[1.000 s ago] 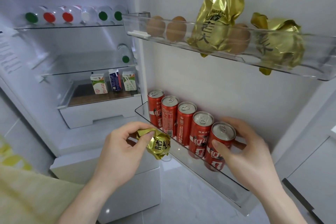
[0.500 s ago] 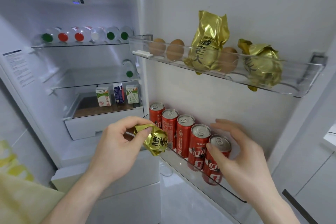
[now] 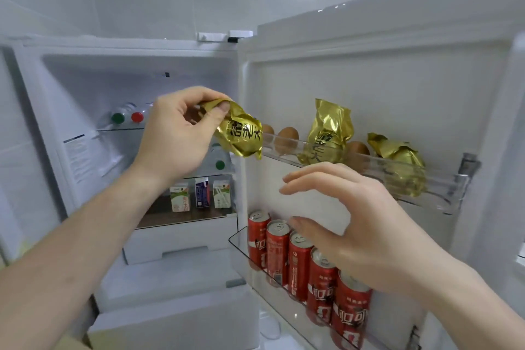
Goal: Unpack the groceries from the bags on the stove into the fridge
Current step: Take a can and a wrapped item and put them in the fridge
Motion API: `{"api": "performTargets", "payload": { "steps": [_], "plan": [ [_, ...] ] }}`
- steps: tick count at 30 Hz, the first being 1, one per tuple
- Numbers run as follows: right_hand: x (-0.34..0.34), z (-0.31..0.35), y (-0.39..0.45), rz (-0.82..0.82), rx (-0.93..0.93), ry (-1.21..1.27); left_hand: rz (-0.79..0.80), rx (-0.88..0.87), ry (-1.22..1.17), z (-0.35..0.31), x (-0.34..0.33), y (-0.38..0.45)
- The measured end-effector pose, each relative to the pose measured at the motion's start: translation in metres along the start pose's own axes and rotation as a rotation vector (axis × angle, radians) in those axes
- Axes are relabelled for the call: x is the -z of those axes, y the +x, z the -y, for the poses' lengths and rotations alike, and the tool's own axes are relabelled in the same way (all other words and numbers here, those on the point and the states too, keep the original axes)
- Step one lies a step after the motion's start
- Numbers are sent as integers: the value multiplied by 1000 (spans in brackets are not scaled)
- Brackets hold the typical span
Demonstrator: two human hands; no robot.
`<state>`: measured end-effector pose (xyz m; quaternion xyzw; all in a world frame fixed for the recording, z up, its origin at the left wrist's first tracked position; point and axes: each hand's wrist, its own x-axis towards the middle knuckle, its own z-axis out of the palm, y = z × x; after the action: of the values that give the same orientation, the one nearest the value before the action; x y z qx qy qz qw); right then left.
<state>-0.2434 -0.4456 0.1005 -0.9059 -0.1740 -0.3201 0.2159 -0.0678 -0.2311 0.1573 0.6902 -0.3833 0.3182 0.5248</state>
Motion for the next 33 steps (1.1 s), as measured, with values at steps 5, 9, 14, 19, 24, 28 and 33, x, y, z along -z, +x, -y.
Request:
{"api": "performTargets", "payload": {
  "steps": [5,9,14,19,24,28,33],
  "plan": [
    [27,9,16,-111,66,-63,38,-16,55,-9,-2,46],
    [48,15,21,-165,77,-127,123,-41,88,-17,-11,63],
    [76,13,22,-175,-43,-265,248,-130,156,-37,-31,75],
    [89,1,28,-79,-164,-280,366,-223,307,-51,-55,85],
    [82,-10,34,-80,-206,-158,471,-251,311,-52,-70,94],
    [80,-16,33,-91,-211,-149,467,-289,306,-52,-70,102],
    [81,-22,30,-94,-218,-167,435,-317,251,-45,-74,98]
  ]
}}
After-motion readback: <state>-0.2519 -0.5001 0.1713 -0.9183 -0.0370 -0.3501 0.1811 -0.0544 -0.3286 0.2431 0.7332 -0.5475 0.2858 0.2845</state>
